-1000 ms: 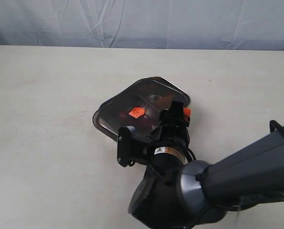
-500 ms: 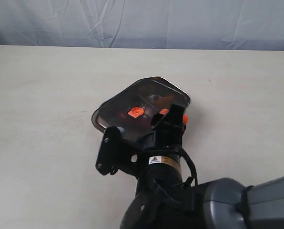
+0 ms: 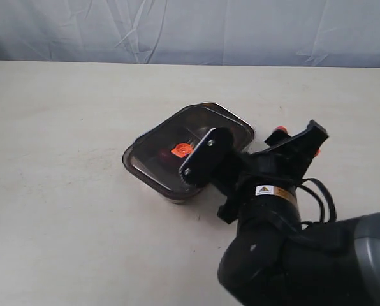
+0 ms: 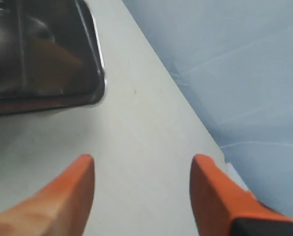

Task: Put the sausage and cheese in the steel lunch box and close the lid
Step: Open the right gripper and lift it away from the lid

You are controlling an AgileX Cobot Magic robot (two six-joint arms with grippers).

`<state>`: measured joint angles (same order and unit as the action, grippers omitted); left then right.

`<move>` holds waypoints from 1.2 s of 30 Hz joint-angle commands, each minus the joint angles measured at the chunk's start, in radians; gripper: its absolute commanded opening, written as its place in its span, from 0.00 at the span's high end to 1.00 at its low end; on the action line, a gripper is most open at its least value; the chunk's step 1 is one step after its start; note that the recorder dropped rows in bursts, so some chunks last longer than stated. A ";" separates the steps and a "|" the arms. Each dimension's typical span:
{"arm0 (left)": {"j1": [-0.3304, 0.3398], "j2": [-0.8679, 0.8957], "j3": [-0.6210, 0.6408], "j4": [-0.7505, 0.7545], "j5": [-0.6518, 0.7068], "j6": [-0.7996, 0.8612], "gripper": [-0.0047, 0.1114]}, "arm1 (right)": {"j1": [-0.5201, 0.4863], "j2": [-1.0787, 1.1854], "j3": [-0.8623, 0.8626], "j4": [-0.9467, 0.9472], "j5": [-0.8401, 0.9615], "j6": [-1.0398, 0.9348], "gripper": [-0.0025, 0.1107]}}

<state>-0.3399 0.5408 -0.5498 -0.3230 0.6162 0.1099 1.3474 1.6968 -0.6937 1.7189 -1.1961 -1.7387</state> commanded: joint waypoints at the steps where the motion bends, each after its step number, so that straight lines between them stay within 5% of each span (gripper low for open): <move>1: -0.002 0.060 0.004 -0.064 -0.036 0.002 0.96 | -0.213 -0.027 0.018 -0.089 0.079 0.181 0.67; 5: -0.002 0.167 0.004 -0.068 -0.056 0.002 0.96 | -0.429 -0.027 -0.013 -0.198 0.293 0.198 0.99; 9: -0.002 0.282 0.005 -0.103 -0.118 0.002 0.96 | -0.642 -0.027 -0.100 -0.284 0.434 0.214 0.98; 12: -0.002 0.436 0.005 -0.168 -0.223 0.002 0.96 | -0.923 -0.007 -0.276 -0.300 1.001 0.214 0.98; 14: -0.002 0.551 0.005 -0.173 -0.274 0.002 0.96 | -1.031 0.068 -0.371 -0.295 1.196 0.214 0.98; 23: -0.002 1.006 0.000 -0.350 -0.511 0.002 0.96 | -1.078 0.402 -0.497 -0.355 1.324 0.228 0.98; 36: -0.002 1.114 -0.090 -0.393 -0.504 0.005 0.96 | -1.078 0.440 -0.499 -0.386 1.549 0.285 0.98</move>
<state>-0.3399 1.6502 -0.6222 -0.7085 0.1042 0.1118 0.2728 2.1387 -1.1868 1.3400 0.2898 -1.4862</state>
